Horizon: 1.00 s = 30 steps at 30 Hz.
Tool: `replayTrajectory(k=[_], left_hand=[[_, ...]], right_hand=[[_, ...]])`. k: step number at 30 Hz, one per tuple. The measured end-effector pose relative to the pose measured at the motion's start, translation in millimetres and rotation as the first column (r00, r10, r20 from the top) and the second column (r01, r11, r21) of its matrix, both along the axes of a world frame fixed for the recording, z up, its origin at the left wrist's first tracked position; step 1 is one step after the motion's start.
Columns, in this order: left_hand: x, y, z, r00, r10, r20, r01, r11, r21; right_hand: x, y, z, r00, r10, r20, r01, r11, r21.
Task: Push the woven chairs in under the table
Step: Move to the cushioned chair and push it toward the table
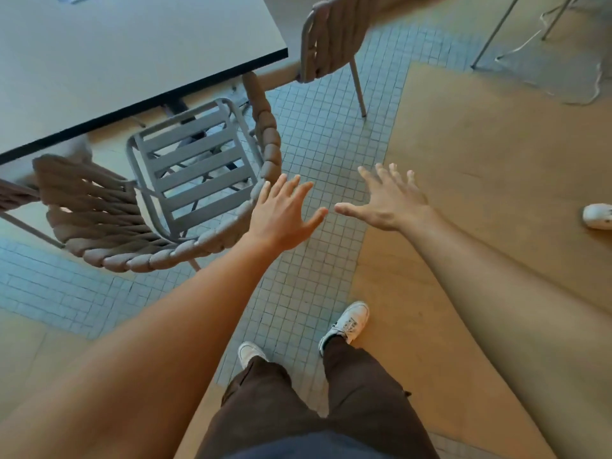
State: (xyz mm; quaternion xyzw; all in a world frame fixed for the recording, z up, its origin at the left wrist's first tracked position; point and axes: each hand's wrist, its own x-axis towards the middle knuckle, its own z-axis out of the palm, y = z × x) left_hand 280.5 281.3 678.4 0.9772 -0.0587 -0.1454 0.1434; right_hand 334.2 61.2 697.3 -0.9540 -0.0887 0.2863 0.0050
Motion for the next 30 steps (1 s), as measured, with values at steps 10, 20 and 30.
replayTrajectory(k=[10, 20, 30], left_hand=[[82, -80, 23, 0.997, 0.075, 0.019, -0.075, 0.997, -0.013], [175, -98, 13, 0.998, 0.061, 0.029, -0.062, 0.997, 0.034], [305, -110, 9, 0.999, 0.047, 0.004, -0.047, 0.997, 0.054]], right_hand=[[79, -68, 21, 0.999, 0.029, 0.026, -0.03, 1.0, 0.009], [171, -83, 18, 0.998, 0.049, 0.039, -0.05, 0.999, 0.019], [301, -97, 17, 0.997, 0.054, 0.054, -0.056, 0.998, 0.039]])
